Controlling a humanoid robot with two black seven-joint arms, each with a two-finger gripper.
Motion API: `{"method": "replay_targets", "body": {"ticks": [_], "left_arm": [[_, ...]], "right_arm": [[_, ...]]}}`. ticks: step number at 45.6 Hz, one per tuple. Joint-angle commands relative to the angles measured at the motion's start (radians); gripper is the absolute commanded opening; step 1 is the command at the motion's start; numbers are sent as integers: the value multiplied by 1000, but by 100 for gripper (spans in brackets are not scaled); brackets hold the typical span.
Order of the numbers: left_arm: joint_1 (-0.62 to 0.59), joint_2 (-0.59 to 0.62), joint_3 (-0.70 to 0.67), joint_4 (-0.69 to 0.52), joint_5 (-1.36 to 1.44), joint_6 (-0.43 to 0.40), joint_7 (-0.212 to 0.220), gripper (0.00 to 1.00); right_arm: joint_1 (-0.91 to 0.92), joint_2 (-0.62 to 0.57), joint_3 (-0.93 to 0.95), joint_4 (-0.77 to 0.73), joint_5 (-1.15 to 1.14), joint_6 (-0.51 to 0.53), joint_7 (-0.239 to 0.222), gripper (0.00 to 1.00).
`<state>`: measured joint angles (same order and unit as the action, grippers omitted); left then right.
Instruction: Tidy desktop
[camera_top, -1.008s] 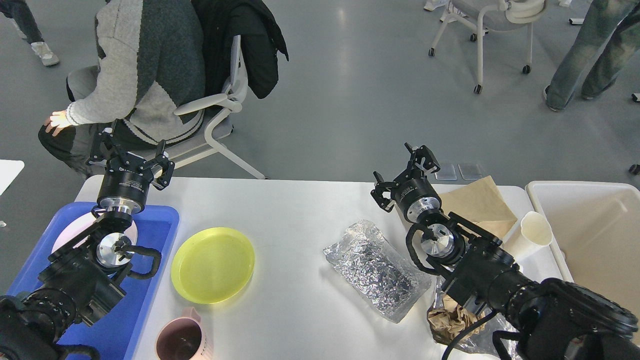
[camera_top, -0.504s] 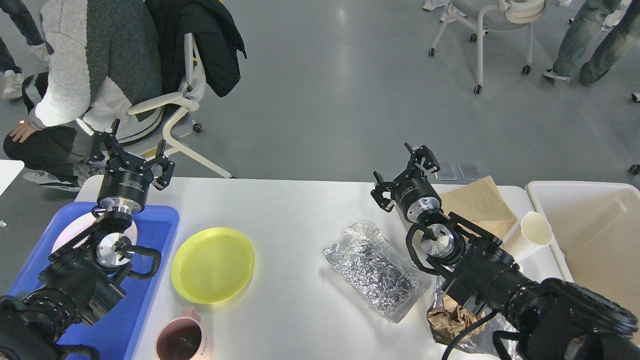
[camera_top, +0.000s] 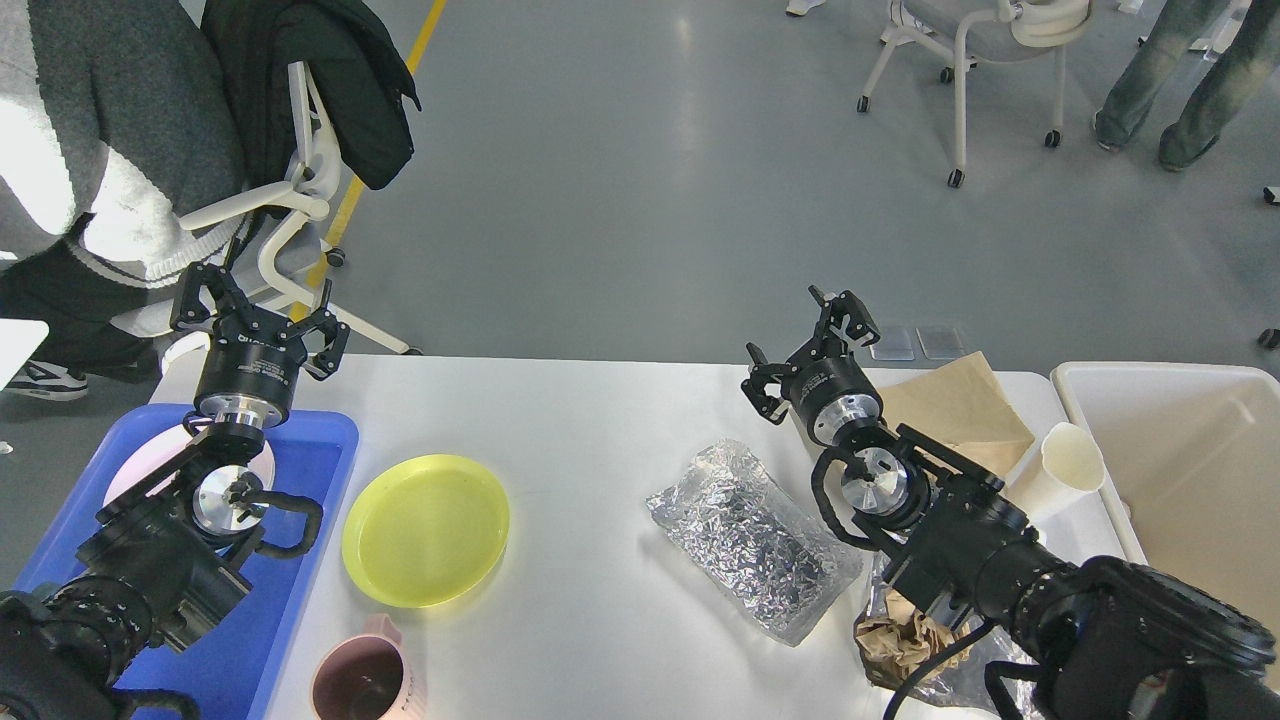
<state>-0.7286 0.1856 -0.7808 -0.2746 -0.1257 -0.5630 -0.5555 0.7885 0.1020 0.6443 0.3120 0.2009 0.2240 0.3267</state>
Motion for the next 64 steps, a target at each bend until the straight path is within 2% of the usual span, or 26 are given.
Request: {"method": "replay_targets", "body": {"ticks": [1,64], "left_arm": [[0,0,0,0,0,0,-1,97],[0,0,0,0,0,0,0,97]], "right_arm": [[0,1,0,1,0,0,0,100],[0,-1,0,-1,0,0,0,100]]}}
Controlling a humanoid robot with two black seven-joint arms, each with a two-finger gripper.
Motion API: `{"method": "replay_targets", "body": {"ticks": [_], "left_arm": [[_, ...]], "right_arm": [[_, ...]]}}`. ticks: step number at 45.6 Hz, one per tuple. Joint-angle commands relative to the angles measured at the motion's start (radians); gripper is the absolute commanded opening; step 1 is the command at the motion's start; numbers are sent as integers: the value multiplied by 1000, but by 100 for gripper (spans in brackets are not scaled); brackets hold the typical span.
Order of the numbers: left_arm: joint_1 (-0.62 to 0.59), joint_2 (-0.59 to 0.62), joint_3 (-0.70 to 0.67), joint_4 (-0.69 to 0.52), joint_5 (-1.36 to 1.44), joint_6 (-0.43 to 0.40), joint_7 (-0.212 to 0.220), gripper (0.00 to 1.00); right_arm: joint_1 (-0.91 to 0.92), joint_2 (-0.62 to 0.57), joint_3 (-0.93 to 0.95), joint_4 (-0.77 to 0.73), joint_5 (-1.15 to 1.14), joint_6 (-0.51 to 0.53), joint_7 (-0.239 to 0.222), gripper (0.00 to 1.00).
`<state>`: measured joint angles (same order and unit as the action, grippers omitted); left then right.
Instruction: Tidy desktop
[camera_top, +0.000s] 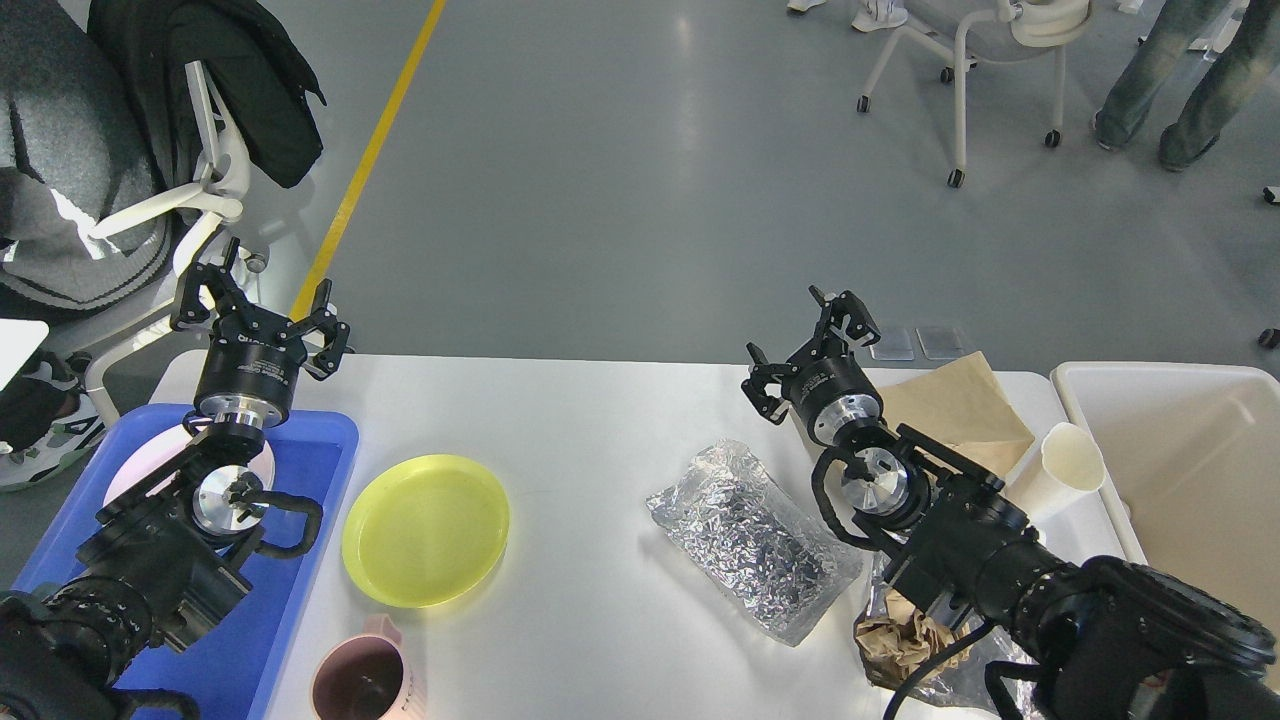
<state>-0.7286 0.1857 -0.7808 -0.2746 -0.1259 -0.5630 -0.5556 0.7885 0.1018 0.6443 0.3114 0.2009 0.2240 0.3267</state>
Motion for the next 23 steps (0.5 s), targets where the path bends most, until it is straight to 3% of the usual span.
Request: {"method": "replay_targets", "body": {"ticks": [1,23], "left_arm": [[0,-2,0,0,0,0,0,97],[0,0,0,0,0,0,0,97]], "right_arm": [[0,1,0,0,0,0,0,100],[0,-1,0,0,0,0,0,100]]}}
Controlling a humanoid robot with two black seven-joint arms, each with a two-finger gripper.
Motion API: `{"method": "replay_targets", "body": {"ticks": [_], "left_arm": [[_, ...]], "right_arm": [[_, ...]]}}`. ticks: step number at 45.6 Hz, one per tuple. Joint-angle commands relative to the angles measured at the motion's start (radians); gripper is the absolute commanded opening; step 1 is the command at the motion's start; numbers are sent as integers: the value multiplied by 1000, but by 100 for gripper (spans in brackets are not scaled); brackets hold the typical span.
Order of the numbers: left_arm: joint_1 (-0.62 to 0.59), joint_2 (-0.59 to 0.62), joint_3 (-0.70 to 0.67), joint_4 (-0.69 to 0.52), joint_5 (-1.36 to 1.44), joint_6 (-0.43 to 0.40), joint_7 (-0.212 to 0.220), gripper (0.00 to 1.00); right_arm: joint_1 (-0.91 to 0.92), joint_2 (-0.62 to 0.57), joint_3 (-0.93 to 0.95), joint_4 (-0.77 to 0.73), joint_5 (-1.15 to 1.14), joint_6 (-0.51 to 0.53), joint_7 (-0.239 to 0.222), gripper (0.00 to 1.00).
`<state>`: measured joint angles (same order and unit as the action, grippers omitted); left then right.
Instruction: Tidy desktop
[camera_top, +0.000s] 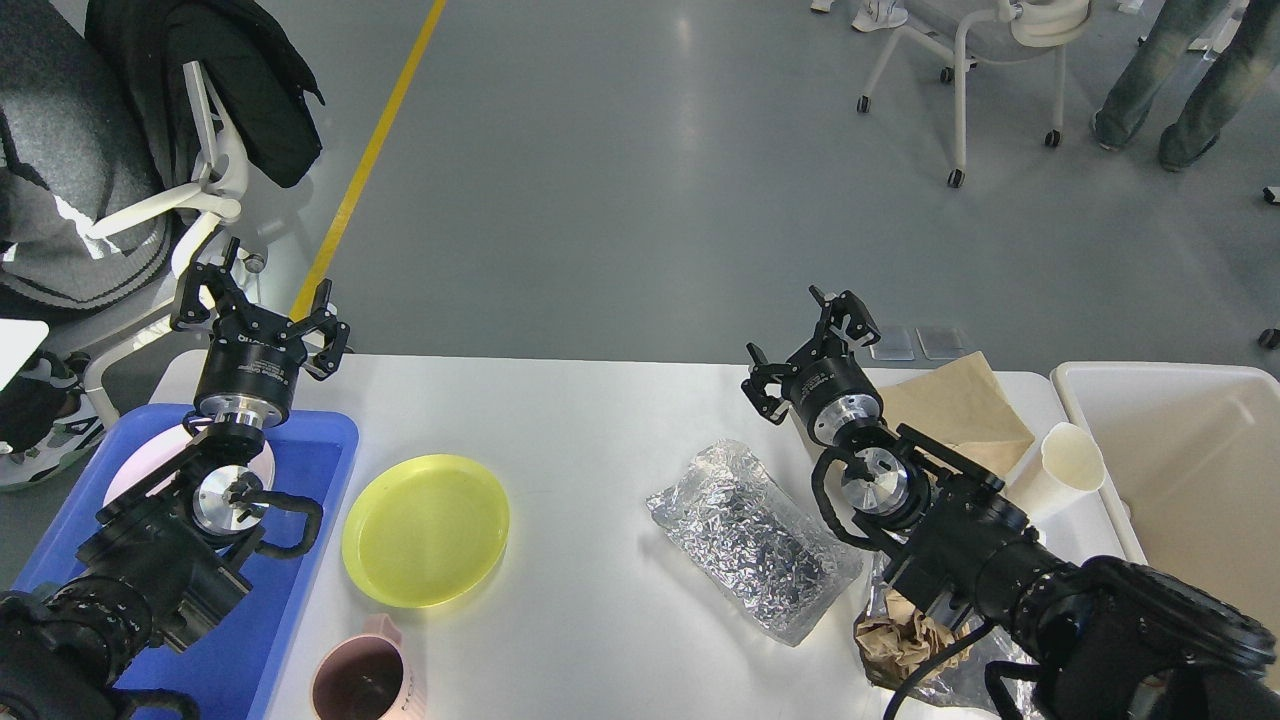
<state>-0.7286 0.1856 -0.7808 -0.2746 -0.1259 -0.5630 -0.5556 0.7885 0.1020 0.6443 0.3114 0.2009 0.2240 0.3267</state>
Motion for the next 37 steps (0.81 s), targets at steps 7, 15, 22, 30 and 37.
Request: {"method": "replay_targets", "body": {"ticks": [7,15,22,30,37], "left_arm": [[0,0,0,0,0,0,0,97],[0,0,0,0,0,0,-1,97],[0,0,0,0,0,0,0,97],[0,0,0,0,0,0,0,97],[0,0,0,0,0,0,0,97]], "right_arm": [[0,1,0,0,0,0,0,100],[0,-1,0,0,0,0,0,100],[0,-1,0,0,0,0,0,100],[0,1,0,0,0,0,0,100],[0,1,0,0,0,0,0,100]]}}
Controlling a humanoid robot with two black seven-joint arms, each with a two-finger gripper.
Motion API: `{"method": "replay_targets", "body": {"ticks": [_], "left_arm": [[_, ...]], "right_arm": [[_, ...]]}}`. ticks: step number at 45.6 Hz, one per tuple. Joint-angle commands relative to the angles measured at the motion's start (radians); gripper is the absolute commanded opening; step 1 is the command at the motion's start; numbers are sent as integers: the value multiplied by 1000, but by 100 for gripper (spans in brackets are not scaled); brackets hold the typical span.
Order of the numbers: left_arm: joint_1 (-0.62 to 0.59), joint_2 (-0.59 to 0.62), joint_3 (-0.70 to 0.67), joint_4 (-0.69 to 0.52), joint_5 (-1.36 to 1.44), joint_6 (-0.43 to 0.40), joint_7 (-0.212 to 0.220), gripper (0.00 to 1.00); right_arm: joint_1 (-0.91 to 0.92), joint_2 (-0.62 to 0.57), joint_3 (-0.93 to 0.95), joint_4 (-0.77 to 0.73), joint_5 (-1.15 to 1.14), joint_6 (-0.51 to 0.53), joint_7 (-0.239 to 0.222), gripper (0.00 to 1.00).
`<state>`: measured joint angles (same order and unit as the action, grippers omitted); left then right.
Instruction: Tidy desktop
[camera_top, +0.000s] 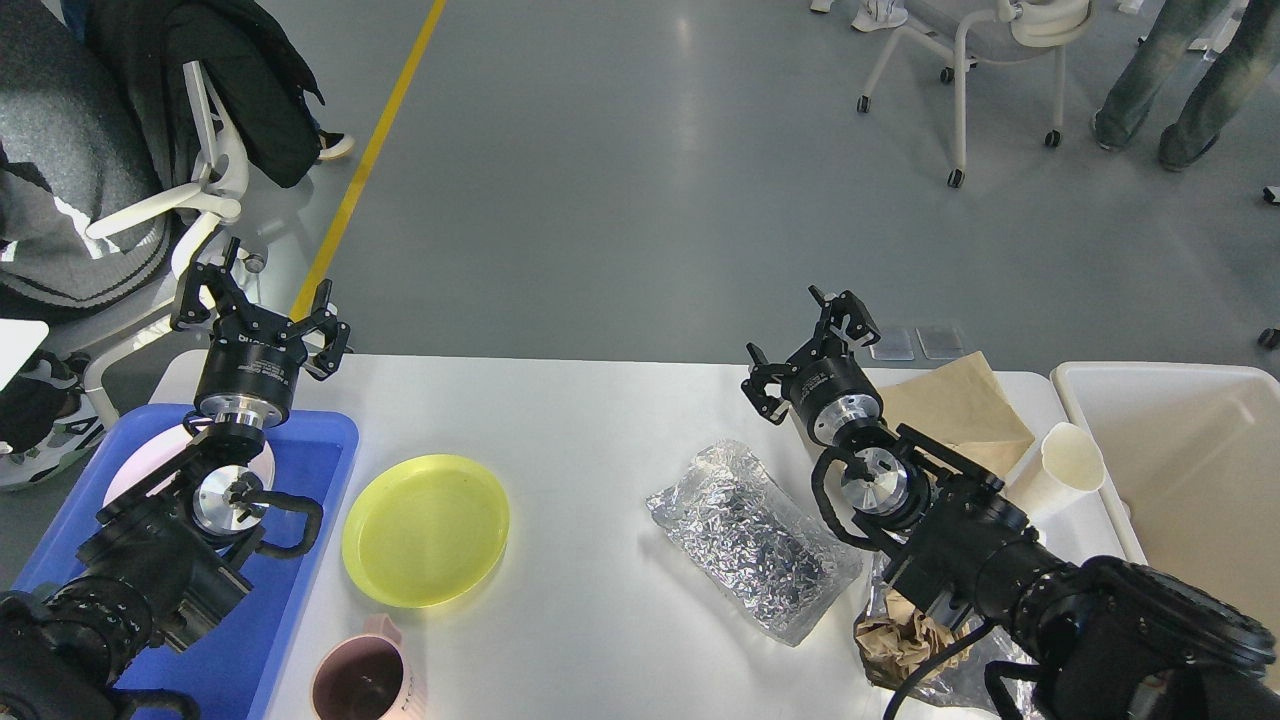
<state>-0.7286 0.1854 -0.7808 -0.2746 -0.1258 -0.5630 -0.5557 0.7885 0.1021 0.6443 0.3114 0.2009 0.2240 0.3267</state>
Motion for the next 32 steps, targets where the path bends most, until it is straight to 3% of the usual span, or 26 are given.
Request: {"method": "replay_targets", "body": {"ticks": [1,32], "left_arm": [[0,0,0,0,0,0,0,97],[0,0,0,0,0,0,0,97]], "right_arm": [[0,-1,0,0,0,0,0,100],[0,-1,0,0,0,0,0,100]]}}
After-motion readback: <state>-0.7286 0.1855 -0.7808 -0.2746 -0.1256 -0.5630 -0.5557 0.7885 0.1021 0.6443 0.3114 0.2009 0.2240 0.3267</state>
